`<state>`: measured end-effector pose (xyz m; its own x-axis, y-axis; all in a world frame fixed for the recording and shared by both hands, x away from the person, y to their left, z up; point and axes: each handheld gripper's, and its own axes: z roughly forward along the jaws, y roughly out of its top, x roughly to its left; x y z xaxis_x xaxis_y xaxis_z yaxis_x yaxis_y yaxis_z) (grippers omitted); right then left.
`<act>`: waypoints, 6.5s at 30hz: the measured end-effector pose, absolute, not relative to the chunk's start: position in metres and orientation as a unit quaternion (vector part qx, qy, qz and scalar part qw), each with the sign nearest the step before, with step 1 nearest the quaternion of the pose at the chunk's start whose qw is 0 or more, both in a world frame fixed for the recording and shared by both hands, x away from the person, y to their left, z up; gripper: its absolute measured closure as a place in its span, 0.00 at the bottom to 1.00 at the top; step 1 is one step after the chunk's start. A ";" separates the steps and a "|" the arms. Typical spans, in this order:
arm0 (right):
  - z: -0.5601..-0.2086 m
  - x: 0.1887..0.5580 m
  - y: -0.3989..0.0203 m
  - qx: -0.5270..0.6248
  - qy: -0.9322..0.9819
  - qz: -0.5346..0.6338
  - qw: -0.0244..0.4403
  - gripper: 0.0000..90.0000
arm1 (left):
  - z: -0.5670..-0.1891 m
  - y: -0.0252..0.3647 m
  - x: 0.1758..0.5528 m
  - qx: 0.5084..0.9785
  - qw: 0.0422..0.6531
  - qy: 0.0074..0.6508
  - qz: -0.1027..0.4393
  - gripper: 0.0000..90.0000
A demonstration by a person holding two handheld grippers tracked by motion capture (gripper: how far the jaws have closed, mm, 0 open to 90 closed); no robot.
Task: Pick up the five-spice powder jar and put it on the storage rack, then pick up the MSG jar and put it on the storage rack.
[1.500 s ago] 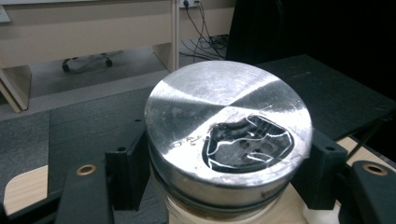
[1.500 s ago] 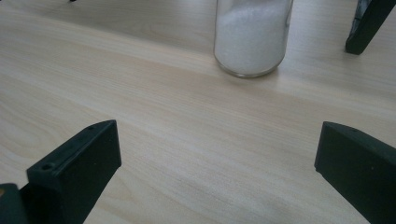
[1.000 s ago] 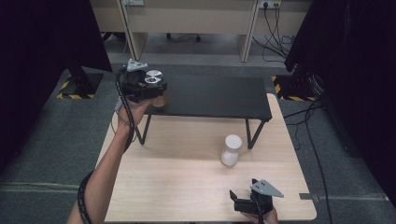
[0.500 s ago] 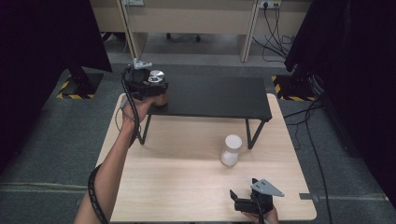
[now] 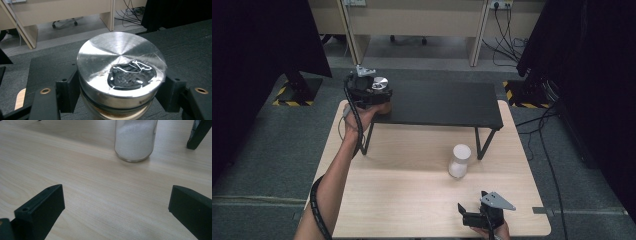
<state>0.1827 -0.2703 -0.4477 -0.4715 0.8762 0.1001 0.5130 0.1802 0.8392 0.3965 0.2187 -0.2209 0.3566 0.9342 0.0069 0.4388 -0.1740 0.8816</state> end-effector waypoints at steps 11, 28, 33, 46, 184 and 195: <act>-0.448 0.182 -0.270 0.470 0.738 0.437 0.209 0.00 | -0.218 0.210 0.369 0.708 0.410 0.474 0.326 0.03; -0.448 0.180 -0.266 0.467 0.740 0.435 0.212 0.00 | -0.260 0.253 0.288 0.704 0.465 0.440 0.309 0.00; -0.449 0.180 -0.265 0.467 0.740 0.435 0.213 0.00 | -0.293 0.252 0.258 0.727 0.441 0.424 0.310 0.00; -0.444 0.186 -0.249 0.473 0.764 0.378 0.221 0.00 | -0.397 0.249 0.233 0.763 0.399 0.452 0.232 0.01; -0.445 0.193 -0.240 0.476 0.779 0.339 0.227 0.00 | -0.436 0.251 0.225 0.731 0.401 0.494 0.246 0.02; -0.446 0.193 -0.241 0.476 0.777 0.343 0.227 0.00 | -0.436 0.251 0.225 0.730 0.400 0.497 0.247 0.02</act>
